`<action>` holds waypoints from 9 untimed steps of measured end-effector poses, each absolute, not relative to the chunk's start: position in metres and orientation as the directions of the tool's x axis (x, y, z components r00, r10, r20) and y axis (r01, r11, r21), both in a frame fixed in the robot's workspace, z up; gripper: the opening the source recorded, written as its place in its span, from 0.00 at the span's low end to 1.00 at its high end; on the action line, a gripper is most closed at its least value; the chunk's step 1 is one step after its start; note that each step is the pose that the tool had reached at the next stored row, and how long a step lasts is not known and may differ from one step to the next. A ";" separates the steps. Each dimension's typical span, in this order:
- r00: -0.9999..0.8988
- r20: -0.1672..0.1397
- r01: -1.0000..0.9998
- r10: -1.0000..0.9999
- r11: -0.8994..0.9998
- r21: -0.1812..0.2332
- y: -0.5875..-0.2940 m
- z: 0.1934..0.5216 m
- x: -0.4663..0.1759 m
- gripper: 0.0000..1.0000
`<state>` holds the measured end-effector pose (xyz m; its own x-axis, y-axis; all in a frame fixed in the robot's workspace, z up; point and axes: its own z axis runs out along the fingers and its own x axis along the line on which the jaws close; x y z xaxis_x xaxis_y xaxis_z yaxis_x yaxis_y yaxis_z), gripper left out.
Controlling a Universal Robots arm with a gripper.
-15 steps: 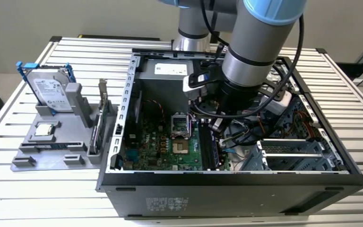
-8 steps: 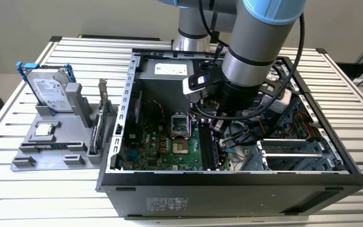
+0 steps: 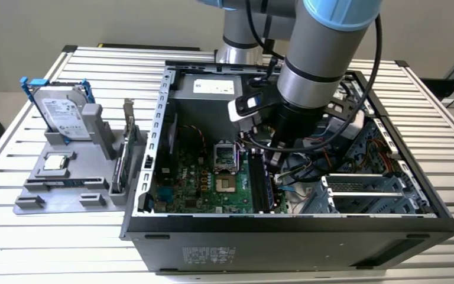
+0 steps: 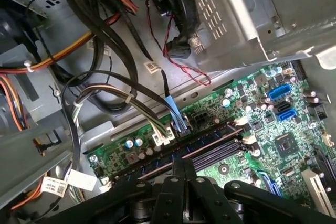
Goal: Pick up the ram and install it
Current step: 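Press down the ram until it locks into place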
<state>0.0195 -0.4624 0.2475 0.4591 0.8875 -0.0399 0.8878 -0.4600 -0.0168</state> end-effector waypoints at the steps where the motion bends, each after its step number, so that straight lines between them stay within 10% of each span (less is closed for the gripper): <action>1: 0.452 -0.040 0.892 0.891 -0.453 -0.017 -0.462 0.247 0.019 0.00; 9: 0.386 -0.040 0.922 0.922 -0.387 -0.017 -0.462 0.247 0.019 0.00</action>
<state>0.0192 -0.4624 0.2474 0.3861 0.9216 -0.0398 0.9220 -0.3869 -0.0168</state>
